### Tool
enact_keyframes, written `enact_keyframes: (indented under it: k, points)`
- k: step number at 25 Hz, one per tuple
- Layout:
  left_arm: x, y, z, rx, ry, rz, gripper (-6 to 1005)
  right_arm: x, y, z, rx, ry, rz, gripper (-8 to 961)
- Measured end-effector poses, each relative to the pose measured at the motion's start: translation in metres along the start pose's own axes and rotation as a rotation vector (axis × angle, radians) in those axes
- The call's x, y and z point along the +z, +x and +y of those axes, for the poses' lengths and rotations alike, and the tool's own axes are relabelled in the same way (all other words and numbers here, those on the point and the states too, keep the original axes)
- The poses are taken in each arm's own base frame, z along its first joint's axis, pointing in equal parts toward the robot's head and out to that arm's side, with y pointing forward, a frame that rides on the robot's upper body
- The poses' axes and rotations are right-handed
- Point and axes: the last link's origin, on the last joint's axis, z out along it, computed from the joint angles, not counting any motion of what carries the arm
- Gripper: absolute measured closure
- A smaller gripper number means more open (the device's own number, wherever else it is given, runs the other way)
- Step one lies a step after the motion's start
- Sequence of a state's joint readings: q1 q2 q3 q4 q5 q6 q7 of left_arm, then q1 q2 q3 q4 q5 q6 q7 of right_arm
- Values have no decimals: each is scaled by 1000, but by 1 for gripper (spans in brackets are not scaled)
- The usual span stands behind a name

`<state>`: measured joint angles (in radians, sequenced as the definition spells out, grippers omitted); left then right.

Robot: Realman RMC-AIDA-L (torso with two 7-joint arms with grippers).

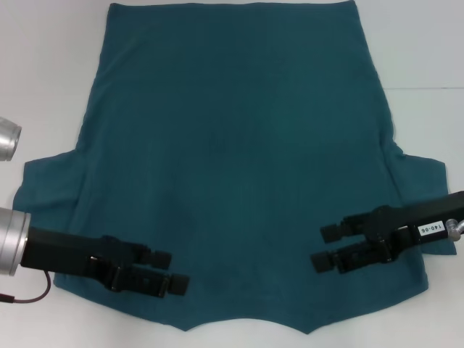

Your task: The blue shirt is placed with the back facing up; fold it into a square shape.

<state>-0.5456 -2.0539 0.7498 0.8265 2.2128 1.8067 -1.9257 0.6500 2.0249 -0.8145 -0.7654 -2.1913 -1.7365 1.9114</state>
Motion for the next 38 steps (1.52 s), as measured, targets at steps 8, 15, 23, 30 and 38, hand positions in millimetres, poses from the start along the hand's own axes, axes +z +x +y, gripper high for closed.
enact_keyframes:
  k: [8, 15, 23, 30, 38]
  points:
    - [0, 1, 0, -1, 1, -2, 139, -1, 2, 0, 5, 2, 0, 29]
    - [-1, 1, 1, -1, -1, -4, 140, -1, 3, -1, 7, 5, -2, 30]
    - [-53, 12, -36, -387, 205, 350, 142, -36, -12, -32, 292, 186, -236, 30]
    - [-103, -14, -69, -756, 328, 669, 145, -89, -29, -59, 597, 228, -478, 30]
    - [-104, -41, -88, -850, 450, 723, 145, -104, -43, -67, 630, 259, -493, 31]
